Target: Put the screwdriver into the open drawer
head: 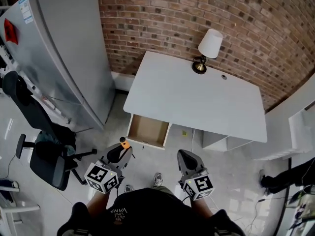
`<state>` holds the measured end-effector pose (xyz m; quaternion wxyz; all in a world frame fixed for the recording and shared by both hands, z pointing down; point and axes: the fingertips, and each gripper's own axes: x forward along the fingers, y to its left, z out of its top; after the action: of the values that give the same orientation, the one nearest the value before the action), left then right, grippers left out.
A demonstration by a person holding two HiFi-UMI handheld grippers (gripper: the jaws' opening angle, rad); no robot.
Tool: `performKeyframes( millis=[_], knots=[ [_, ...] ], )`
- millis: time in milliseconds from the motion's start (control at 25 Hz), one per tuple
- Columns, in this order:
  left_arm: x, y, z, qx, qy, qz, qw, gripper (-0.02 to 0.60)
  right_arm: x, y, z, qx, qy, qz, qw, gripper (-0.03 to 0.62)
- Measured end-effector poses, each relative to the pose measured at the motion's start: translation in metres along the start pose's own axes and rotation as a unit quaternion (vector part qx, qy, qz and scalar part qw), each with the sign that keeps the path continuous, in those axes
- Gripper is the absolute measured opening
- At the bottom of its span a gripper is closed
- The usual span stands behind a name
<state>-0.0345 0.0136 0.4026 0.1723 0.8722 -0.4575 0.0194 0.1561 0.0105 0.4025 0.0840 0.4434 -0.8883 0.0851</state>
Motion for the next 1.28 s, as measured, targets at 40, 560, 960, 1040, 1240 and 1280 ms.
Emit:
performKeyframes(
  millis=[40,560,960,1040,1240,1280],
  knots=[
    [0.007,-0.001,0.000,-0.002,-0.003,0.006,1.0000,0.101,0.001,-0.008,0.002,-0.002,-0.002,0.005,1.000,-0.005],
    [0.083,-0.009,-0.037,-0.025,-0.002,0.059,0.9980,0.102,0.014,-0.067,-0.007,-0.012,0.010,0.062,0.998,-0.005],
    [0.121,0.052,-0.070,-0.048,0.036,0.045,0.9972,0.101,0.052,-0.058,-0.023,0.019,0.028,0.033,0.999,-0.005],
    [0.129,0.068,-0.077,-0.053,0.044,0.039,0.9968,0.102,0.062,-0.055,-0.027,0.026,0.033,0.021,0.999,-0.005],
    [0.149,0.112,-0.100,-0.067,0.068,0.033,0.9949,0.102,0.086,-0.046,-0.037,0.041,0.049,-0.006,0.998,-0.005],
    [0.154,0.120,-0.107,-0.070,0.075,0.034,0.9942,0.101,0.090,-0.045,-0.040,0.044,0.054,-0.012,0.998,-0.005]
  ],
)
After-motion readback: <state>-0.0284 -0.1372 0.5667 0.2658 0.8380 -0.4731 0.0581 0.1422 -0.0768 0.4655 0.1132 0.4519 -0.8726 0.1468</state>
